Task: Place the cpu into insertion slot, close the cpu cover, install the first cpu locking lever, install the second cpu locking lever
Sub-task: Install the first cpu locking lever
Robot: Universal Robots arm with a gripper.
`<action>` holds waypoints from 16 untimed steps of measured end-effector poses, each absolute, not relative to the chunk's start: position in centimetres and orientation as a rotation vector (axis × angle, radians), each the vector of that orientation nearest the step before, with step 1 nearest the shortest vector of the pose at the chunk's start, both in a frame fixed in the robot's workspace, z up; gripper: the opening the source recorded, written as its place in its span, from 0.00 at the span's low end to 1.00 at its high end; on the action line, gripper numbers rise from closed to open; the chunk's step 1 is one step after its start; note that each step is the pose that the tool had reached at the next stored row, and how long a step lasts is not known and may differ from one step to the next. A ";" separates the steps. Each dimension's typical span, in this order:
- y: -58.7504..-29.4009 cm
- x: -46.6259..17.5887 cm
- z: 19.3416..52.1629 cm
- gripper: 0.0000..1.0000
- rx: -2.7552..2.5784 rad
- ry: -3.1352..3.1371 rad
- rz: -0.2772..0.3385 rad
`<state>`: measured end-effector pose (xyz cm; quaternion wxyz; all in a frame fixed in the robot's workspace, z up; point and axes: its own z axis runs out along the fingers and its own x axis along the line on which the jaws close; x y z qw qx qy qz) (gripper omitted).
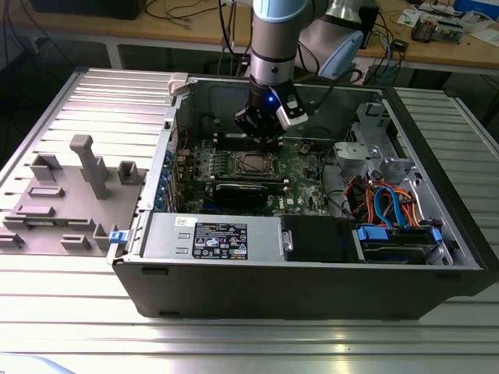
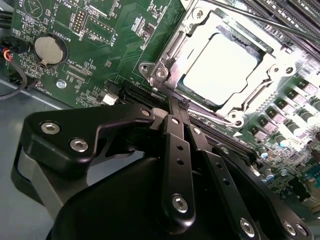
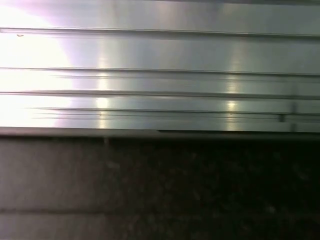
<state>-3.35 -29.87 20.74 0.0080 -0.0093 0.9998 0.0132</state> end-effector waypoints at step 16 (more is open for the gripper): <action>-29.9 -3.3 20.5 0.11 -0.029 3.126 0.027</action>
